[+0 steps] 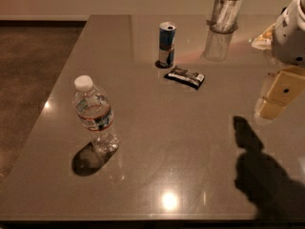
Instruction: Knock water bottle over
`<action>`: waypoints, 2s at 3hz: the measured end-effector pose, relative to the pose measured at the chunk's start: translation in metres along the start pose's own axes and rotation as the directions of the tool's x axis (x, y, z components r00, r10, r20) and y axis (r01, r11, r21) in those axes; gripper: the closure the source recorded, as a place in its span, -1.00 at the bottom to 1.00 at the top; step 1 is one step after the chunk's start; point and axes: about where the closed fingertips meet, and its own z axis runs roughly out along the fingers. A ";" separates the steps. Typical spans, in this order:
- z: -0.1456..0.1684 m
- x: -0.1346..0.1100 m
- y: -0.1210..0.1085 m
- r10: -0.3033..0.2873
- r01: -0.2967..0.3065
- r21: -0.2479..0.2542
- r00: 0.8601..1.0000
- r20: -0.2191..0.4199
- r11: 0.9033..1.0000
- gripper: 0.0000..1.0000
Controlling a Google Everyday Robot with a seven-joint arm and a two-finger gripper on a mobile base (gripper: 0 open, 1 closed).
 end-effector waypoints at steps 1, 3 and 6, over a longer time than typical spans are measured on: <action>0.000 -0.001 -0.001 0.003 -0.003 0.001 1.000 0.002 1.000 -1.00; 0.015 -0.095 0.005 -0.081 0.097 -0.039 0.952 0.294 0.995 -1.00; 0.038 -0.217 0.056 -0.175 0.283 -0.118 0.818 0.548 0.952 -1.00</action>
Offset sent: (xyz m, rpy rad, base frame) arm 0.0286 0.0758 0.0045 0.2779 -0.0139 0.1349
